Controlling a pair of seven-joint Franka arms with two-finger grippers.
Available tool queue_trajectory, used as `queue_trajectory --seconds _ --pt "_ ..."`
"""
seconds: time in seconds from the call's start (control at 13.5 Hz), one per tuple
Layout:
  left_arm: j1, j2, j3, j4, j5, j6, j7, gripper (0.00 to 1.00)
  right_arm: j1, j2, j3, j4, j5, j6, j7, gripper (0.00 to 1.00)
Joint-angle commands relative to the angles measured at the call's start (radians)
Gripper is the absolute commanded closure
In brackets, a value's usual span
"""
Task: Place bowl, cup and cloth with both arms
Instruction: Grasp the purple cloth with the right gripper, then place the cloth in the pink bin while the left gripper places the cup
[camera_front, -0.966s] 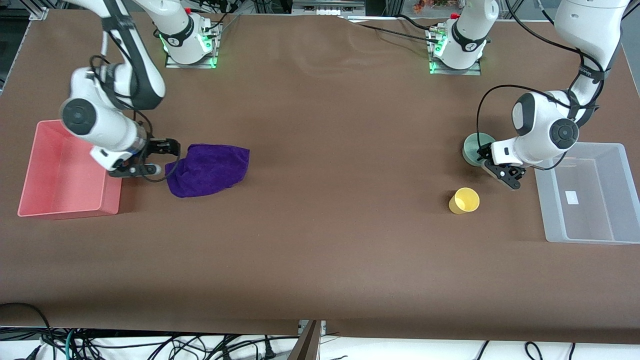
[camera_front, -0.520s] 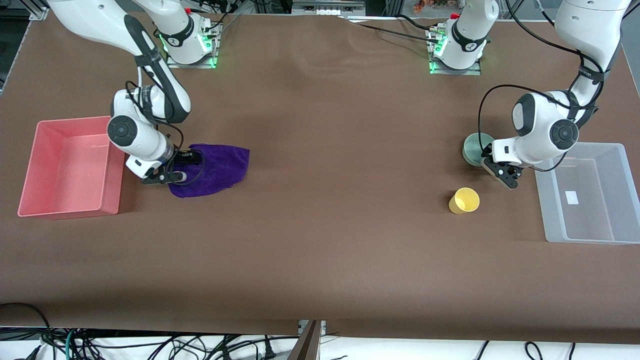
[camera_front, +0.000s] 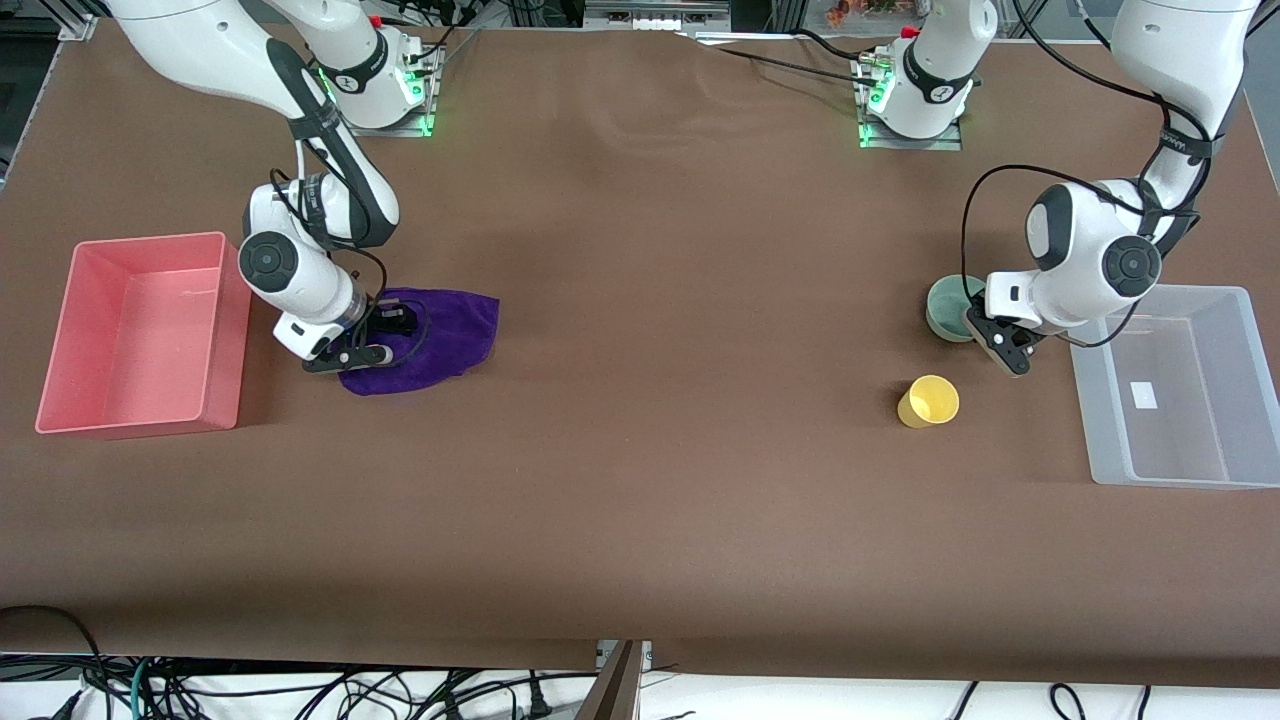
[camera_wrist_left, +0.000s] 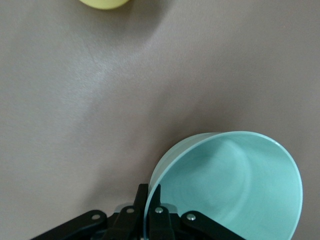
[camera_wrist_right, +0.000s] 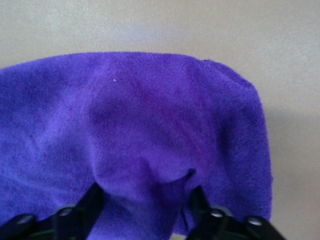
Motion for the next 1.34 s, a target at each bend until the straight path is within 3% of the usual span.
queue_trajectory --seconds 0.0,0.07,0.22,0.37,0.74,0.97,1.19,1.26 --pt "0.007 -0.055 -0.001 0.101 0.016 -0.179 0.045 1.00 0.000 0.017 0.002 0.006 -0.002 0.011 0.009 0.92" --pt "0.011 -0.056 0.000 0.174 0.016 -0.282 0.071 1.00 0.000 0.015 0.002 0.006 -0.002 0.010 0.007 1.00" --pt "0.020 -0.045 0.013 0.332 0.016 -0.474 0.139 1.00 0.000 0.002 0.002 0.018 -0.004 0.004 -0.011 1.00" --pt "0.072 -0.025 0.014 0.431 0.017 -0.553 0.203 1.00 -0.002 -0.033 0.002 0.069 -0.009 -0.098 -0.017 1.00" --pt "0.215 0.076 0.013 0.570 0.128 -0.553 0.421 1.00 -0.041 -0.084 -0.019 0.481 -0.010 -0.742 -0.144 1.00" --pt "0.266 0.220 0.016 0.715 0.128 -0.550 0.538 1.00 -0.063 -0.104 -0.170 0.644 -0.019 -1.019 -0.417 1.00" --pt "0.315 0.355 0.014 0.821 0.126 -0.545 0.602 1.00 -0.069 -0.109 -0.385 0.658 -0.056 -1.050 -0.727 1.00" --pt "0.324 0.383 0.014 0.833 0.123 -0.541 0.611 1.00 -0.071 -0.109 -0.431 0.656 -0.067 -1.050 -0.791 1.00"
